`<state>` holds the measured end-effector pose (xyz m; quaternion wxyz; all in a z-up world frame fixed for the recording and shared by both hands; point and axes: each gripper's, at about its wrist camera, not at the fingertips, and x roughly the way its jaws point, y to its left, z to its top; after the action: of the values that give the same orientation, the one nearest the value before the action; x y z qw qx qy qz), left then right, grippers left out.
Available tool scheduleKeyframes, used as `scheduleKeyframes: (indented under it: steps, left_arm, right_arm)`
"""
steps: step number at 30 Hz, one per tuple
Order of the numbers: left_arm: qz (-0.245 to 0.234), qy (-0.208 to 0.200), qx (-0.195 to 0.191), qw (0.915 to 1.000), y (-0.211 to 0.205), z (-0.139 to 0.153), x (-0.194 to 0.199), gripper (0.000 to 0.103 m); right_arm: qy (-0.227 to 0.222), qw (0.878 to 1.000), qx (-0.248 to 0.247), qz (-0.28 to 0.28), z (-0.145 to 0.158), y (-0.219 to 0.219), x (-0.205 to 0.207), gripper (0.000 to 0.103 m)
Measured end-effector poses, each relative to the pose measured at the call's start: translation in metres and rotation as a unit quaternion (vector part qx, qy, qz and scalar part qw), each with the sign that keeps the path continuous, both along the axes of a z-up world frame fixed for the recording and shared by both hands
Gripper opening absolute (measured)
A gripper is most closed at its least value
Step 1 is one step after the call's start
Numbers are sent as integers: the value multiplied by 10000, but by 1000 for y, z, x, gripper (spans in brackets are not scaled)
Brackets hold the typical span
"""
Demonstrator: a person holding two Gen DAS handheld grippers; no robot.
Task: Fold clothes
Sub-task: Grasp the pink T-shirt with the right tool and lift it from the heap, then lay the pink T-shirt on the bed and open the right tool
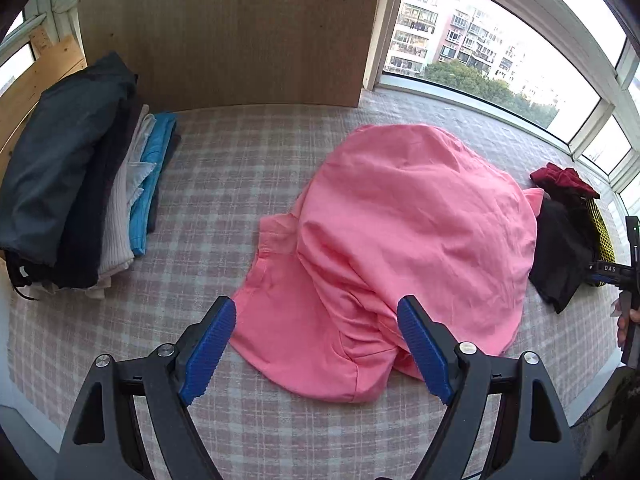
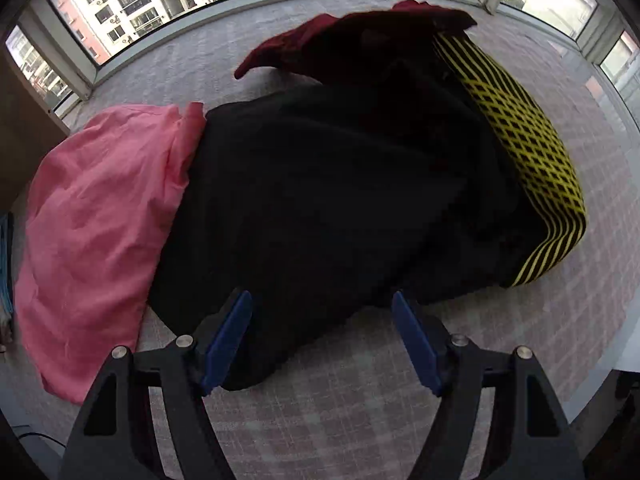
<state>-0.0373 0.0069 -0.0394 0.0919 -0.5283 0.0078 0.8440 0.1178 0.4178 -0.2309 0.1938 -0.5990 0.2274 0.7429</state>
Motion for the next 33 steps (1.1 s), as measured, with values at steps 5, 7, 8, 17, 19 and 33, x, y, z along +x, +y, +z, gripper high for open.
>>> scheduleKeyframes:
  steps: [5, 7, 8, 17, 19, 33]
  left_arm:
    - [-288, -337, -89, 9990, 23, -22, 7, 82]
    - [-348, -340, -189, 9986, 23, -24, 9, 82]
    - [-372, -340, -239, 9984, 23, -26, 10, 82]
    - [-312, -747, -475, 9956, -30, -55, 24, 82]
    - [-538, -928, -334, 9937, -27, -66, 32, 82]
    - [-1352, -1134, -30, 9843, 31, -103, 17, 20]
  right_arm:
    - [866, 9942, -526, -362, -3, 19, 8, 70]
    - [921, 9948, -345, -283, 11, 25, 6, 37]
    - [948, 9949, -254, -244, 18, 28, 4, 8]
    - [1187, 9913, 563, 111, 81, 54, -9, 49]
    - [1209, 9898, 708, 264, 93, 50, -9, 52]
    - [642, 9481, -1013, 2944, 8, -255, 20, 66]
